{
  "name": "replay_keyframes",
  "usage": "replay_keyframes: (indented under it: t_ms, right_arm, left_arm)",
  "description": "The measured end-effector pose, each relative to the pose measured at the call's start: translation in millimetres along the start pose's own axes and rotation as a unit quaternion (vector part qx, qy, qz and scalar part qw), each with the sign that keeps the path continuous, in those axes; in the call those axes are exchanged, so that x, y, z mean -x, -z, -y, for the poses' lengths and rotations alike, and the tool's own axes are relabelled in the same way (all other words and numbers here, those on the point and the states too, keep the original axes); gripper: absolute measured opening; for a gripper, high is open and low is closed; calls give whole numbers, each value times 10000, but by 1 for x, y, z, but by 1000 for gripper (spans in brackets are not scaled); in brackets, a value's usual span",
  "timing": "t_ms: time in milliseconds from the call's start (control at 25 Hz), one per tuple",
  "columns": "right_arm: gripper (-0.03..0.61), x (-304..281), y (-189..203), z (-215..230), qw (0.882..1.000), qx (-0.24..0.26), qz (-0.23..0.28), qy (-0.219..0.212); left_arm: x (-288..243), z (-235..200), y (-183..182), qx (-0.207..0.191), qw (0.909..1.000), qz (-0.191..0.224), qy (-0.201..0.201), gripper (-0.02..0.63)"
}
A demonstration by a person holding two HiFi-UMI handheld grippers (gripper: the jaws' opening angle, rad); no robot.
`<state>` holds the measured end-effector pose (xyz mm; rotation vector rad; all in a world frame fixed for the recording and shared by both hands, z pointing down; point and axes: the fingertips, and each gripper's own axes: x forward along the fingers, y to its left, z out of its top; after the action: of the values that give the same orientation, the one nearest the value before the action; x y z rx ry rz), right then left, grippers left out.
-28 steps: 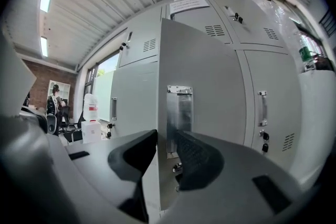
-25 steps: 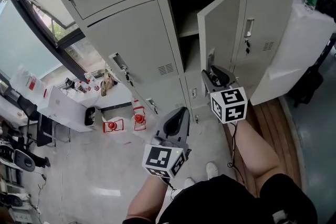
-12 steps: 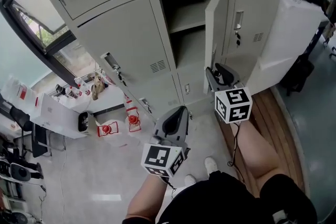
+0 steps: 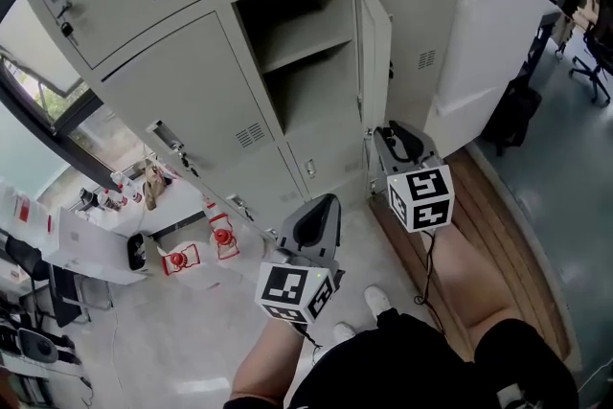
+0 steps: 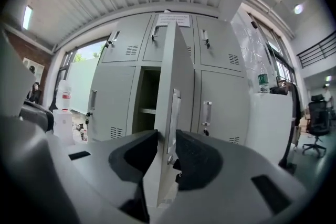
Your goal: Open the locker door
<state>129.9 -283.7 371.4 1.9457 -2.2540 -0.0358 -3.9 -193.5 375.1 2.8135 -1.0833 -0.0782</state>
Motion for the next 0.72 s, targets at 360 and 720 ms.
replay_keyframes:
  t_ms: [360, 720]
  right_arm:
    - [155, 20, 8, 51, 9986, -134, -94, 493]
    - [143, 27, 14, 94, 9961, -278, -164, 823]
  left_arm:
    - [-19, 28, 1, -44, 9994, -39, 344, 17]
    - [-32, 41, 0, -75, 9989, -63, 455, 17]
